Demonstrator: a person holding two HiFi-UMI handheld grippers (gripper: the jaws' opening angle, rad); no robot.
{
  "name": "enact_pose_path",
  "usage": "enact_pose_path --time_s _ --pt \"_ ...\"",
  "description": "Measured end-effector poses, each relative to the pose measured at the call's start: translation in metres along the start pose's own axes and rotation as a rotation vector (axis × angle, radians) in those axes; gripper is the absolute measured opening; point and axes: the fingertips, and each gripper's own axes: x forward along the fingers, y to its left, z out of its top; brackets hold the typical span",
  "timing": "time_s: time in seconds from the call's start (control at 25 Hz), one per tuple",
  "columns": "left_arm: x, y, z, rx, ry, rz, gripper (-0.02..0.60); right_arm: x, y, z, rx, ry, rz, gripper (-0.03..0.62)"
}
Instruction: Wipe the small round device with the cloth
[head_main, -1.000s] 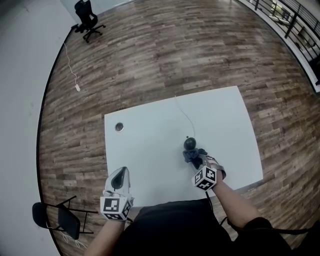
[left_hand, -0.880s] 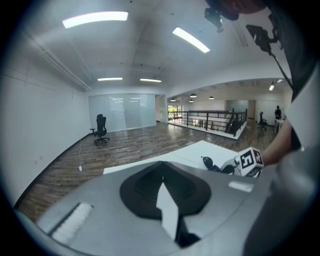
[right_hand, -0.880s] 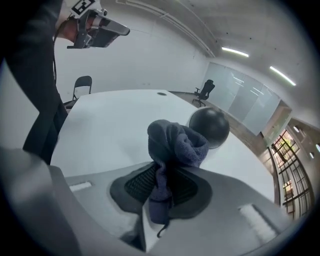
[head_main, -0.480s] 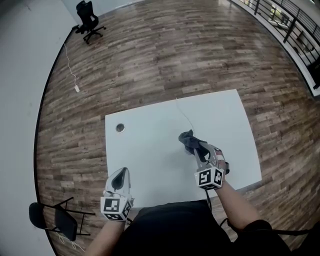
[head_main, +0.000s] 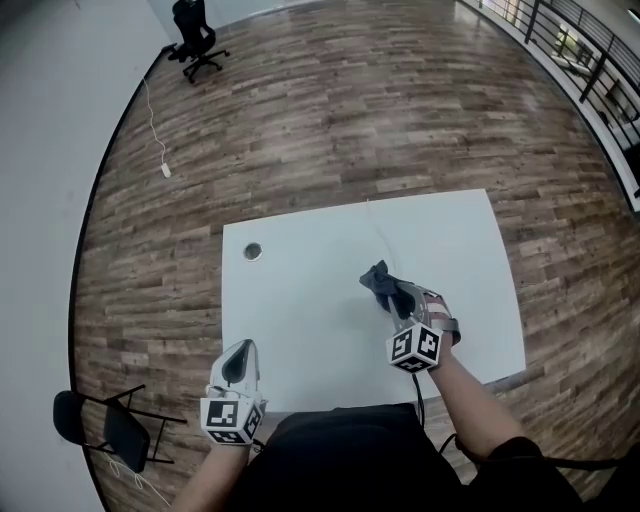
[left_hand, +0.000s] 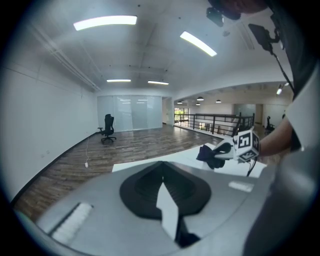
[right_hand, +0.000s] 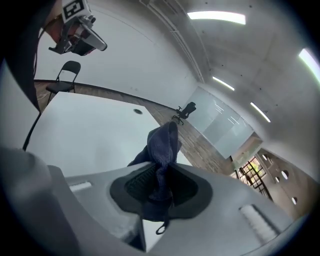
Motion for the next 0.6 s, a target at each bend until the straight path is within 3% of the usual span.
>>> enact_pose_path --time_s 0.6 --pt "-0.014 0.008 -0.005 -0.01 0.001 0.037 0.008 0.001 0.034 0.023 -0.206 -0.045 0.067 0.075"
